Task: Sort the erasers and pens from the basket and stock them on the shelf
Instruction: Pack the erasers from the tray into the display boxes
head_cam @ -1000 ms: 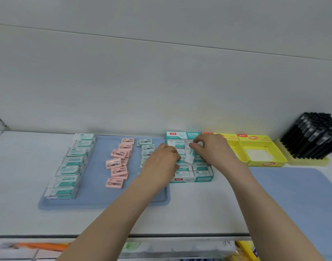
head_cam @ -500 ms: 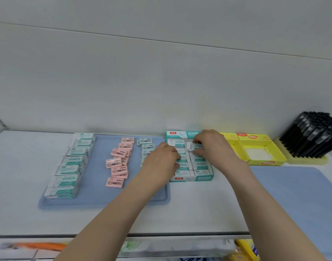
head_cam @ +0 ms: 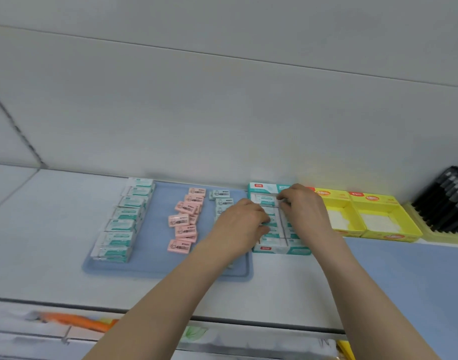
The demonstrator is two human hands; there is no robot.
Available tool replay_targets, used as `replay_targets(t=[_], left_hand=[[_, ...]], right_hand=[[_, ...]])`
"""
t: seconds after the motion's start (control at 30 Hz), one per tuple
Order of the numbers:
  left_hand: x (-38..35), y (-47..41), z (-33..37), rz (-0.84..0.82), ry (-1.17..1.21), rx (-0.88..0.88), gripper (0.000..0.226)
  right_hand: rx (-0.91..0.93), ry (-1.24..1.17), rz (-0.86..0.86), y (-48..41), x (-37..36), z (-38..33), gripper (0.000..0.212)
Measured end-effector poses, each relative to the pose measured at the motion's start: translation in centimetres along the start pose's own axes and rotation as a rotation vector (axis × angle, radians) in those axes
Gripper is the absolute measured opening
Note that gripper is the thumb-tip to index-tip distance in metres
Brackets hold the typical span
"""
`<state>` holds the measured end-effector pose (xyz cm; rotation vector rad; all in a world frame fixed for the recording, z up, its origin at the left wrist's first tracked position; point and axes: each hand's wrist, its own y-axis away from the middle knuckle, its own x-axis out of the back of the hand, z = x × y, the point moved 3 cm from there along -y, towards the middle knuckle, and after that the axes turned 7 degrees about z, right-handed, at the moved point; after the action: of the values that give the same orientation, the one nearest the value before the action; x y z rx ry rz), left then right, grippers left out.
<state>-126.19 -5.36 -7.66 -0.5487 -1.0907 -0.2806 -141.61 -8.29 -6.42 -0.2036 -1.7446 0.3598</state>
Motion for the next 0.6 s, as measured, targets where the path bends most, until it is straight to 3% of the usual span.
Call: replay_targets(t=[0.1, 0.23, 0.4, 0.6], left_hand=[[3.0, 1.8, -1.6, 0.239, 0.080, 0.035, 0.026], [7.7, 6.8, -6.2, 0.504, 0.048, 0.208, 0.028], [10.2, 14.3, -12.9, 0.549, -0.065, 0.495, 0.031], [10.2, 16.6, -15.3, 0.438, -0.037, 0.582, 0.029]], right_hand=[[0.031, -0.120, 0.107, 0.7, 0.8, -1.9, 0.018], [0.093, -0.352, 0.137, 1.7, 1.3, -6.5, 0.015], [0.226, -0.510, 0.039, 1.4, -0.3, -14.4, 0.019], [0.382, -0.462, -0.181, -1.2, -3.2, -23.2, 0.029]])
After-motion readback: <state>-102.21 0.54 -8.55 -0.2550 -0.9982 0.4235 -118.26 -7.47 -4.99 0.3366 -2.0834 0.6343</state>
